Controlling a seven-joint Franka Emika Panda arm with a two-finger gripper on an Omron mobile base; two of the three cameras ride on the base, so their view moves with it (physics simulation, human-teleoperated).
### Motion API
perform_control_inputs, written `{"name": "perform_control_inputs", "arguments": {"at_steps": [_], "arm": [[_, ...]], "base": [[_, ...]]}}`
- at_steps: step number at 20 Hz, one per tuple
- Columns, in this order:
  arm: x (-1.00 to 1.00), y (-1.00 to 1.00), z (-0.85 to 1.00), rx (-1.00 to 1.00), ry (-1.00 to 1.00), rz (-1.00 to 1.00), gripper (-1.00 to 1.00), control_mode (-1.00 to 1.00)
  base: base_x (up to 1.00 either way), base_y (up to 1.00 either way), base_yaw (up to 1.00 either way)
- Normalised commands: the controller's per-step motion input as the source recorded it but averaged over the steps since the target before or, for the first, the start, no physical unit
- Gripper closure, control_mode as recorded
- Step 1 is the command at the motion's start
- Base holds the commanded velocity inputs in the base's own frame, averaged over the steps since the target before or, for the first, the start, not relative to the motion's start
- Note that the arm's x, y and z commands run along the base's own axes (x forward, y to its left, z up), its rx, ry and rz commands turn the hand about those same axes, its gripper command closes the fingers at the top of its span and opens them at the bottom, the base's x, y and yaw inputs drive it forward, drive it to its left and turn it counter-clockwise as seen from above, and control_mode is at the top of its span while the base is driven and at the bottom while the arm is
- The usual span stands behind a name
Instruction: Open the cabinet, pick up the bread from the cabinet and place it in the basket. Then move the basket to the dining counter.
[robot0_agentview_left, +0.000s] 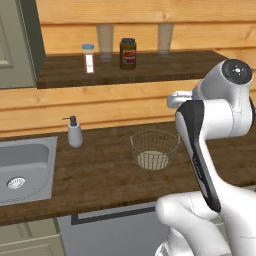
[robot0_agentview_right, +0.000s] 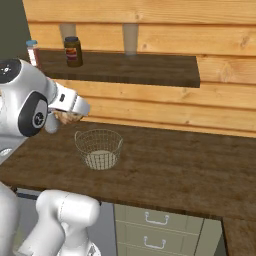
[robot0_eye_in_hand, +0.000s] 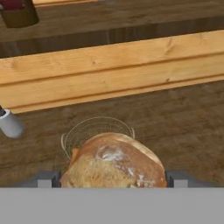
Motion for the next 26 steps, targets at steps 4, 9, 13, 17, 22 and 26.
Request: {"name": "perform_control_inputs", "arguments": {"at_steps": [4, 9, 13, 17, 22, 26], "arm": [[0.13, 0.00, -0.59, 0.00, 0.07, 0.00, 1.00, -1.00], [0.29, 0.00, -0.40, 0.02, 0.17, 0.00, 1.00, -1.00], [0.41, 0.00, -0.53, 0.04, 0.23, 0.00, 1.00, -1.00], [0.49, 0.00, -0.67, 0.01, 0.22, 0.00, 1.00, -1.00], [0.53, 0.01, -0.56, 0.00, 0.11, 0.00, 1.00, -1.00], [0.56, 0.00, -0.47, 0.00, 0.08, 0.00, 1.00, -1.00]], "base": [[0.00, 0.00, 0.00], [0.00, 0.00, 0.00], [0.00, 0.00, 0.00], [0.00, 0.00, 0.00], [0.00, 0.00, 0.00], [0.00, 0.00, 0.00]]}}
